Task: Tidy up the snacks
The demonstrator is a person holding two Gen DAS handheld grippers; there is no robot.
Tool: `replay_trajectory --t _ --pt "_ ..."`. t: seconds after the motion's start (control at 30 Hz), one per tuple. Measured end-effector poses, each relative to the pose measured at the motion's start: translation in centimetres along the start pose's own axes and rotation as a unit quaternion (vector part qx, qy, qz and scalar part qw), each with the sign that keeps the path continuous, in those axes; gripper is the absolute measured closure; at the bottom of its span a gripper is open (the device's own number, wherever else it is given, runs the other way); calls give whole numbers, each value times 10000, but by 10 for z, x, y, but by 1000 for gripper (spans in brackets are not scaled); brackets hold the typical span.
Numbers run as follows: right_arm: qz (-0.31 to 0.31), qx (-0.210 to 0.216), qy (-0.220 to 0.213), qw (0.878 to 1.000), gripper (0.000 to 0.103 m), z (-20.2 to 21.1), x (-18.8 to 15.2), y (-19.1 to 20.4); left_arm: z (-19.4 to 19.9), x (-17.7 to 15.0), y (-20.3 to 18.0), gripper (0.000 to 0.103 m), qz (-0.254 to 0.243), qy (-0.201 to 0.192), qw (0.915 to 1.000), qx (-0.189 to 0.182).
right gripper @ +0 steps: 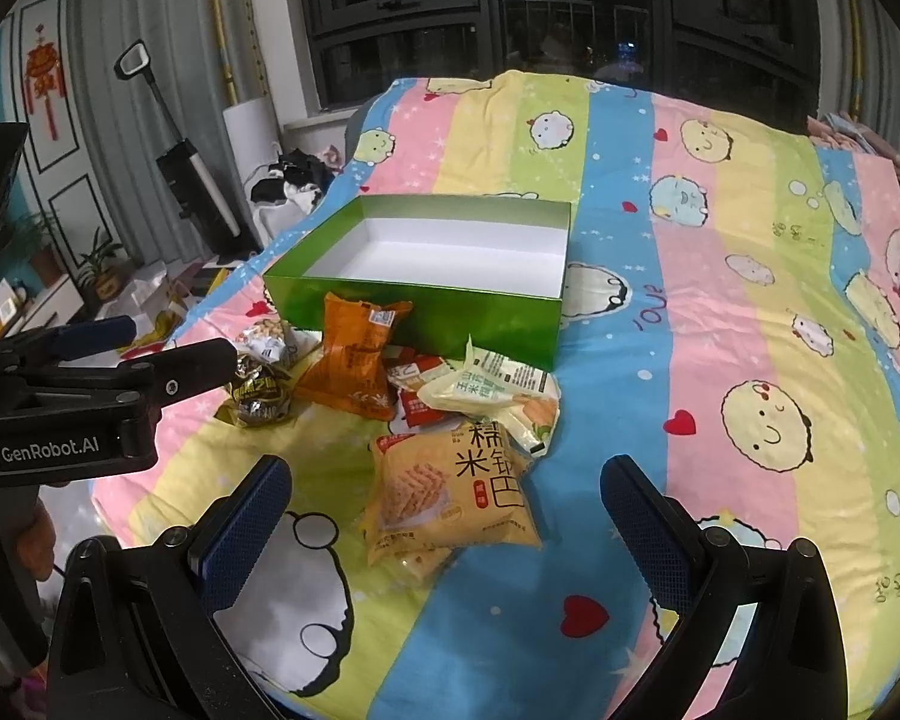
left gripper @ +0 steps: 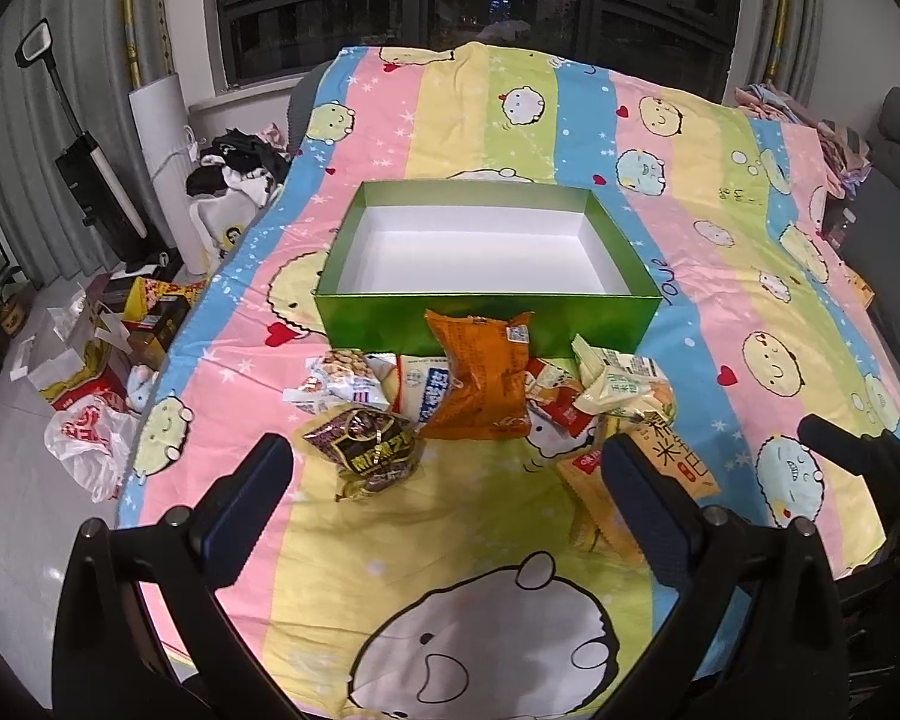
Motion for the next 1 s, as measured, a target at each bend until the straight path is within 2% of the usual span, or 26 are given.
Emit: replay_trajectory --t 0.17,0.53,0.77,0.93,1.0 --pt "-89 -7 55 9999 0 -5 -3 -6 -6 -2 -10 0 14 67 9996 -274" --pt "-236 0 173 9996 0 -14 -7 -21 -17 -3 -22 0 -34 165 9990 -410" --pt "-309 169 361 9987 0 -24 -15 -29 -35 -16 -34 0 268 471 9910 -1224" --pt "-333 273 551 9976 0 -35 -26 -34 -46 -25 -49 0 609 636 9744 -2068" --pt "-307 349 601 9971 0 -38 -30 -34 -46 -26 -58 1 617 620 9699 -2274"
Point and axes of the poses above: each gripper's, at about its wrist camera, not at the fingertips, and z roughly against the way its jaws point, y to its left, x to its top, the point moved 8 cm from there along -z, roughly the way its jaws point, and after that the axes turned 10 degrees about -z, right-handed, at the moved point
